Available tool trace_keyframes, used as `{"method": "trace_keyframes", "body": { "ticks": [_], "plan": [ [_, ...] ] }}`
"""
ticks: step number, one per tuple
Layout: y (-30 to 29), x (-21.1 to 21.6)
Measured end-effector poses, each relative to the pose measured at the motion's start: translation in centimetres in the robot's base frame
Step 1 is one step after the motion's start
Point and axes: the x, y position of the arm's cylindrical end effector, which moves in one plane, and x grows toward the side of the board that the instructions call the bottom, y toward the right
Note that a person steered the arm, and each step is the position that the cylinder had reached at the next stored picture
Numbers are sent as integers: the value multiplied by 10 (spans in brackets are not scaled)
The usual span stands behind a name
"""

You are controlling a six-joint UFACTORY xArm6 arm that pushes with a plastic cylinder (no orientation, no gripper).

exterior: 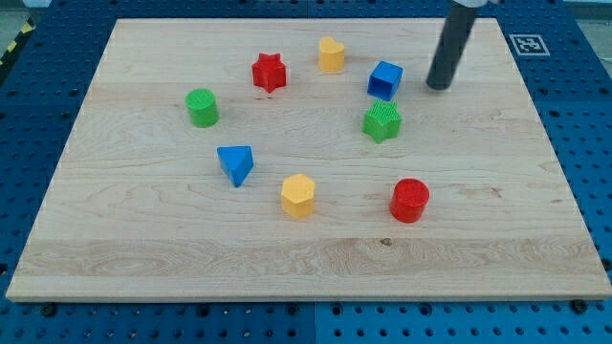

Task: Push the yellow heart into red star

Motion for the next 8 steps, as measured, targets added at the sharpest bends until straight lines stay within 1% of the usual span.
{"method": "trace_keyframes", "body": {
  "ticks": [1, 2, 3, 6, 8],
  "plan": [
    [-36, -29],
    [-61, -31],
    [-104, -37],
    [-110, -40],
    [-118, -62]
  ]
}}
